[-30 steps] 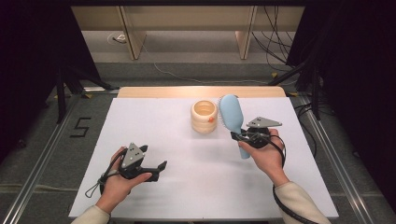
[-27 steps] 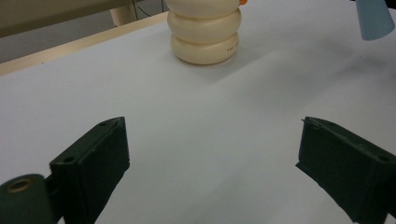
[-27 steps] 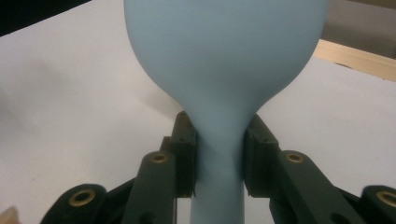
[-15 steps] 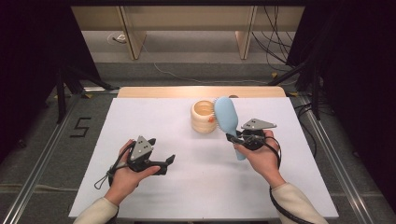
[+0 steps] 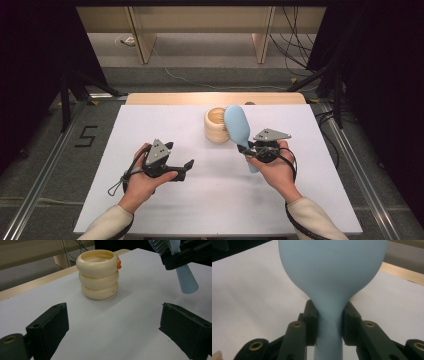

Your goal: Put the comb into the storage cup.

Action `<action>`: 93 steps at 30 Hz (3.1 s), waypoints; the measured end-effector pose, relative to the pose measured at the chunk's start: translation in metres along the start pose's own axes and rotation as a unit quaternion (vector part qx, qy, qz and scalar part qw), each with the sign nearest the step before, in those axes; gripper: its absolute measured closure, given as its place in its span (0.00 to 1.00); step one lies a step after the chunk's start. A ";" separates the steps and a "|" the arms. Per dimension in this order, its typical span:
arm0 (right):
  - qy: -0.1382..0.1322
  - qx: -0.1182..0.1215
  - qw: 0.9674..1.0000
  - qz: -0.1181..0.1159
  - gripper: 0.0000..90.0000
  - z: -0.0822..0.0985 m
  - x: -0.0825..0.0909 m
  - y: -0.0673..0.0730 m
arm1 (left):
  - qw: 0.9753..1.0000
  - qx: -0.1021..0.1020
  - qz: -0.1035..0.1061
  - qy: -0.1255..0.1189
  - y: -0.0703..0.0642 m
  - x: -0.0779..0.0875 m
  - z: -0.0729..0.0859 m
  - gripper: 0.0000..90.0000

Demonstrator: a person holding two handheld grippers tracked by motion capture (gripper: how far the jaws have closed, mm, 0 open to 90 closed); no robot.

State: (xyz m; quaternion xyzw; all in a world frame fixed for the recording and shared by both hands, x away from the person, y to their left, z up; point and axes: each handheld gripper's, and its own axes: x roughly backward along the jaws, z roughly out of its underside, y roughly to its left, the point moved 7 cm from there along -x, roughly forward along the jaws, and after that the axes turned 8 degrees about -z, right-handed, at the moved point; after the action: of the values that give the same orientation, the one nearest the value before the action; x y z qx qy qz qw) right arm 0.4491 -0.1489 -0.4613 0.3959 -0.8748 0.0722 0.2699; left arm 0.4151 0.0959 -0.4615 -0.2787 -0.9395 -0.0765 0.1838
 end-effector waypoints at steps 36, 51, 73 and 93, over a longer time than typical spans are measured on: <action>-0.010 0.006 1.000 -0.017 0.78 -0.003 -0.008 0.018 | 0.998 -0.006 0.040 -0.042 -0.037 -0.030 -0.060 0.08; -0.009 0.008 1.000 -0.023 0.78 -0.002 -0.012 0.023 | 0.998 0.010 0.050 -0.047 -0.044 -0.051 -0.084 0.07; -0.017 0.011 1.000 -0.023 0.78 -0.004 -0.013 0.026 | 0.997 0.039 0.065 -0.034 -0.062 -0.075 -0.095 0.06; -0.025 0.019 0.999 -0.019 0.78 -0.005 -0.015 0.026 | 0.987 0.117 0.098 -0.059 -0.069 -0.072 -0.100 0.51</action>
State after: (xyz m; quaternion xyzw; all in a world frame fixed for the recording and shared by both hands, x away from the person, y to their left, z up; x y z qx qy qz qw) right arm 0.4400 -0.1200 -0.4623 0.4195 -0.8719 0.0741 0.2415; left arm 0.4631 -0.0224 -0.4003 -0.3499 -0.9194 0.0683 0.1663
